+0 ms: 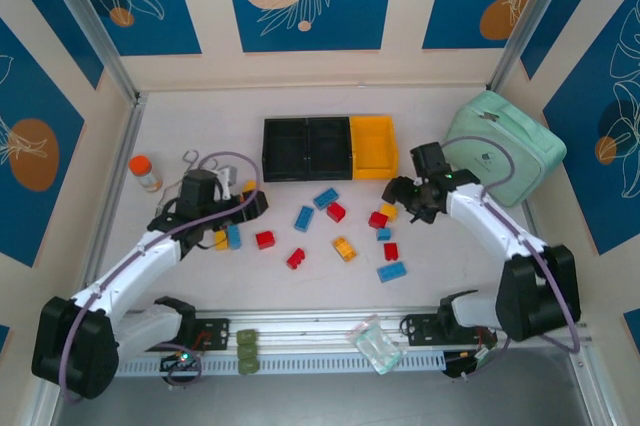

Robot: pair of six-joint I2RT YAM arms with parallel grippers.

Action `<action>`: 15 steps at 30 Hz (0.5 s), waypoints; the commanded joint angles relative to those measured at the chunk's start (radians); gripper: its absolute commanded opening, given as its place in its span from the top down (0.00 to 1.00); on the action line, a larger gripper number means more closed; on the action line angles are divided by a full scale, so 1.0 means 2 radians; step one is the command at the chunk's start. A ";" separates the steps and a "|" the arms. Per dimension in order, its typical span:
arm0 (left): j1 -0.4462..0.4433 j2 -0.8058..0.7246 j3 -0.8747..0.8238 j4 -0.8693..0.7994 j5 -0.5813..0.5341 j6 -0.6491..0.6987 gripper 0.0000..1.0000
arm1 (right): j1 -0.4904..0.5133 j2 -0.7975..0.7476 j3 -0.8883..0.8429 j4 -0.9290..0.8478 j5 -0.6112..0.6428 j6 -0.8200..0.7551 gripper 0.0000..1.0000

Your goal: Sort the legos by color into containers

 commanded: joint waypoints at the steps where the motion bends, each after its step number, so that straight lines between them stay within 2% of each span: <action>1: -0.023 0.010 -0.001 -0.016 0.002 0.014 0.25 | 0.013 0.044 0.032 -0.022 0.029 0.022 0.23; 8: -0.051 0.027 -0.009 0.008 -0.009 0.002 0.24 | 0.028 0.127 0.069 -0.015 0.035 0.028 0.23; 15: -0.061 0.036 -0.016 0.012 -0.015 -0.005 0.25 | 0.037 0.170 0.087 -0.008 0.030 0.031 0.46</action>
